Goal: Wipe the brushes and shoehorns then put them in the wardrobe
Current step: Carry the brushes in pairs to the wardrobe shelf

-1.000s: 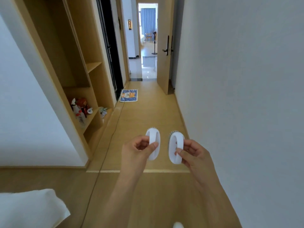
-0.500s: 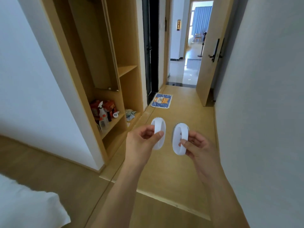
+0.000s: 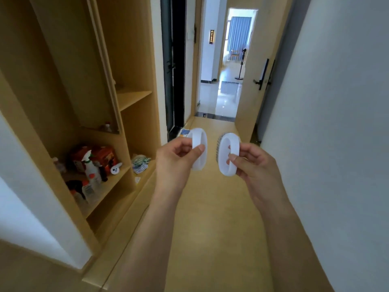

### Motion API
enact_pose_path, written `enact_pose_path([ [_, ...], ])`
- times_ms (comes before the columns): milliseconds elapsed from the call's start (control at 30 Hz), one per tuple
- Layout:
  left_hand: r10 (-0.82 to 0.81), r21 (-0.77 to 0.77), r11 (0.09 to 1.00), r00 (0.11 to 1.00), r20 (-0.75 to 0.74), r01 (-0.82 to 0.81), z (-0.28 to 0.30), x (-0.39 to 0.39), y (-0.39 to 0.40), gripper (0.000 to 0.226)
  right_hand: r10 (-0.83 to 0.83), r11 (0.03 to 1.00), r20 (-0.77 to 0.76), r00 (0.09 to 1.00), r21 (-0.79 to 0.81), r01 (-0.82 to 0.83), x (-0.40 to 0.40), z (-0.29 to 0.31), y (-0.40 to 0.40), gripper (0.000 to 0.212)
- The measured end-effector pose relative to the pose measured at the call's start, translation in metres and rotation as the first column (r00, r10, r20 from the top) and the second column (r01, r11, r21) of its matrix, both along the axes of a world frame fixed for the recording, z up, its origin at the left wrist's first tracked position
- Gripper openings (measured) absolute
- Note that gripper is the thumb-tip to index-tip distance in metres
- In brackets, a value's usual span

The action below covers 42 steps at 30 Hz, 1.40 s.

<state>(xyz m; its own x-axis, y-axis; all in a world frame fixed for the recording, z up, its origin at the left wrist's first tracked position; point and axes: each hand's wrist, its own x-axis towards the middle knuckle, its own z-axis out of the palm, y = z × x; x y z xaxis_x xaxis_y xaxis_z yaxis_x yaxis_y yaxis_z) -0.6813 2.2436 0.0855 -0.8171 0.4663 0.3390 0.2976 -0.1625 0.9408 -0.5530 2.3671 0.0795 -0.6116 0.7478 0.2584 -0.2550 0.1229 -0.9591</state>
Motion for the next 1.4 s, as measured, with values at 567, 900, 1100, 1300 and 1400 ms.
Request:
enact_pose_path([
  [567, 0.113, -0.039, 0.993, 0.993, -0.014, -0.114, 0.017, -0.274, 0.205, 0.006, 0.031, 0.999, -0.082, 0.996, -0.027, -0.034, -0.279, 0.007, 0.224, 0.023],
  [900, 0.351, -0.115, 0.928, 0.935, -0.054, -0.355, 0.017, -0.421, 0.349, 0.008, 0.230, 0.971, -0.022, 0.973, -0.062, -0.231, -0.456, -0.004, 0.381, 0.025],
  [1100, 0.441, -0.116, 0.891, 0.897, -0.008, -0.439, 0.017, -0.490, 0.420, 0.010, 0.312, 0.946, -0.011, 0.950, -0.084, -0.312, -0.539, -0.001, 0.458, 0.022],
  [1300, 0.492, -0.140, 0.864, 0.870, 0.030, -0.484, 0.001, -0.554, 0.469, 0.010, 0.384, 0.922, 0.055, 0.921, -0.074, -0.380, -0.610, -0.019, 0.507, 0.031],
  [1400, 0.506, -0.168, 0.852, 0.862, 0.026, -0.495, -0.008, -0.593, 0.490, 0.015, 0.383, 0.924, 0.102, 0.918, -0.059, -0.379, -0.652, -0.026, 0.530, 0.034],
])
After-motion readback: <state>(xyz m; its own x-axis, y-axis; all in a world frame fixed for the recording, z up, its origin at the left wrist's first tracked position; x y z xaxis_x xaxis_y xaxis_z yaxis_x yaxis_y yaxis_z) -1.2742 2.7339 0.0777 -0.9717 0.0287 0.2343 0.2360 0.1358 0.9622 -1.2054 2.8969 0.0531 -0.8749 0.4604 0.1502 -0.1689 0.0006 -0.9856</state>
